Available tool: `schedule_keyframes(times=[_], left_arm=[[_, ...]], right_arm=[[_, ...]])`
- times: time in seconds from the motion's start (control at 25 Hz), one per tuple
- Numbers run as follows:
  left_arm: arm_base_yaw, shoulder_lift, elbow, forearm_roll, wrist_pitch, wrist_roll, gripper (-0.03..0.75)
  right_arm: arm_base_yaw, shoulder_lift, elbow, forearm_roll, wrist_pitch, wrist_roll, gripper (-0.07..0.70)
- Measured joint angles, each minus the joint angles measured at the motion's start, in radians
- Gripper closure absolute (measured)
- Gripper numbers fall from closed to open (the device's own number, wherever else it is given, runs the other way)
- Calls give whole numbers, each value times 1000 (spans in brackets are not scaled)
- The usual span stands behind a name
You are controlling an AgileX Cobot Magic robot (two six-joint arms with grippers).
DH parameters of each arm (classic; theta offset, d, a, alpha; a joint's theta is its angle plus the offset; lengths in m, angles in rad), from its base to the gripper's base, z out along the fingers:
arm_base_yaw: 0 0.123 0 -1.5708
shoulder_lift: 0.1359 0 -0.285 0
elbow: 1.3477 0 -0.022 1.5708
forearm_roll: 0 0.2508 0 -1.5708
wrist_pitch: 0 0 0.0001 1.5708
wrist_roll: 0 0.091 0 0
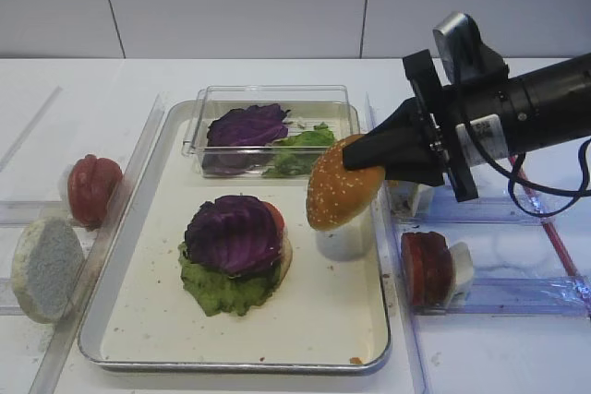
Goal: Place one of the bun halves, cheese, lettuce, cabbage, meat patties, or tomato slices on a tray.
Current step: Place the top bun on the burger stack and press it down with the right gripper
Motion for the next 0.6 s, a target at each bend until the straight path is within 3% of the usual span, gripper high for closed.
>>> schedule_keyframes(times=[0.36, 0.6], left_arm=[[0, 0, 0, 0, 0, 0, 287], [0, 0, 0, 0, 0, 0, 287]], right_arm=[[127, 0, 2, 136, -4, -45, 503], [155, 0, 2, 209, -6, -72, 503]])
